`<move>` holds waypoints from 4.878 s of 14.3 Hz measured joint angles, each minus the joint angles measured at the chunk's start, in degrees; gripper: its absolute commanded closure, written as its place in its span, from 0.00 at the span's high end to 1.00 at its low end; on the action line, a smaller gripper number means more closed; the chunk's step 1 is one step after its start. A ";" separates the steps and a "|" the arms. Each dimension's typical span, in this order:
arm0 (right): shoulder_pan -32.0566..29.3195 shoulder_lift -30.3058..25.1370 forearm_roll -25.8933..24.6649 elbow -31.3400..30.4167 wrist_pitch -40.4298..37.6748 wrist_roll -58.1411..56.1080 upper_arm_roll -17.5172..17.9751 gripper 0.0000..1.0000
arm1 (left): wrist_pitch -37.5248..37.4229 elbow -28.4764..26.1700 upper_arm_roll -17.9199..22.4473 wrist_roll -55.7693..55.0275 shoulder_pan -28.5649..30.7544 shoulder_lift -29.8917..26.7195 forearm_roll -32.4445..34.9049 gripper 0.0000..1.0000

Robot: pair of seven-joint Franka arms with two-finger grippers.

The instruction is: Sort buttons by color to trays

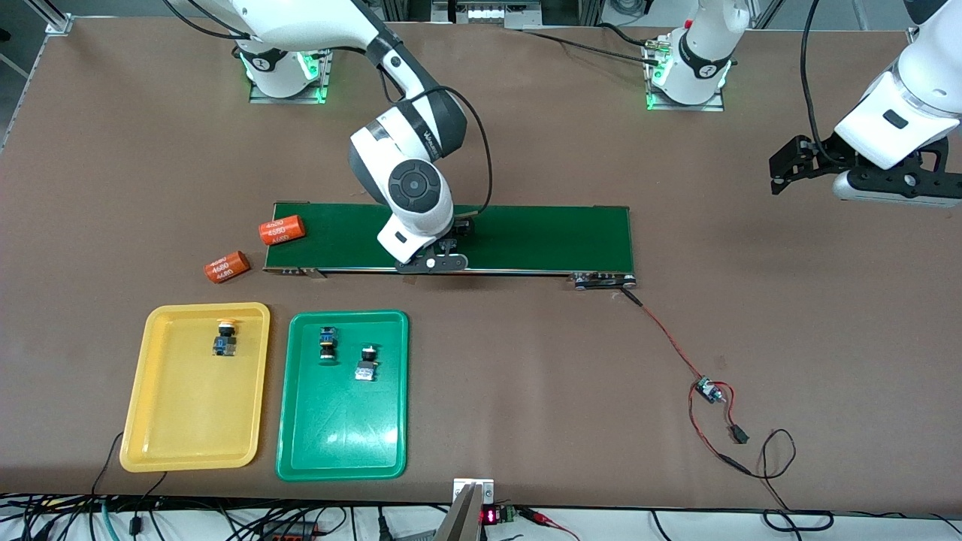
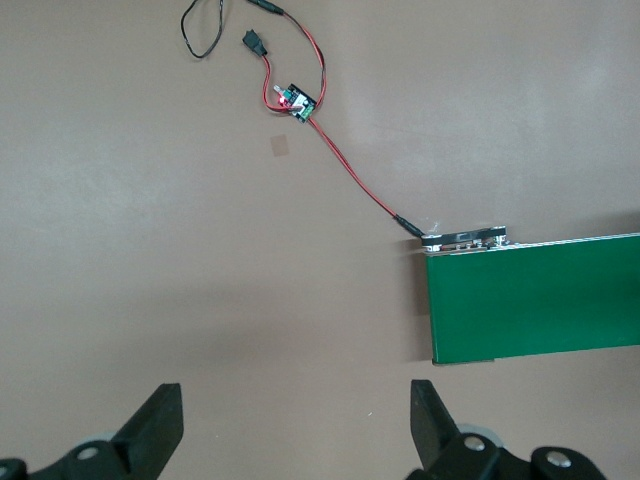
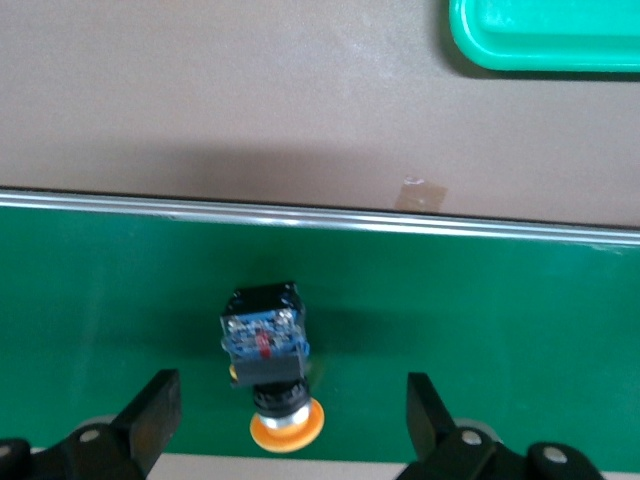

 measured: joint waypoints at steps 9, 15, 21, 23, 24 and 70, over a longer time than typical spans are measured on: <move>-0.24 3.14 0.00 -0.05 1.95 0.53 -0.69 0.10 | 0.00 0.00 0.00 0.00 0.00 0.00 0.00 1.00; -0.52 3.12 0.00 0.01 1.98 1.72 -0.76 0.00 | 0.00 0.00 0.00 0.00 0.00 0.00 0.00 1.00; -4.49 1.54 0.00 1.52 2.71 1.72 -1.35 0.00 | 0.00 0.01 0.00 0.00 0.00 0.00 0.00 1.00; -8.70 0.47 -0.01 2.94 2.86 1.56 -1.56 0.00 | 0.00 0.01 0.00 0.00 0.00 0.00 0.00 1.00; -11.17 0.06 -0.01 3.80 2.86 1.21 -1.63 0.00 | 0.00 0.01 0.00 0.00 0.00 0.00 0.00 1.00; -42.99 -18.97 -5.59 12.34 -26.42 -35.26 -1.80 1.00 | -0.06 0.09 0.00 0.00 -0.01 0.01 0.00 1.00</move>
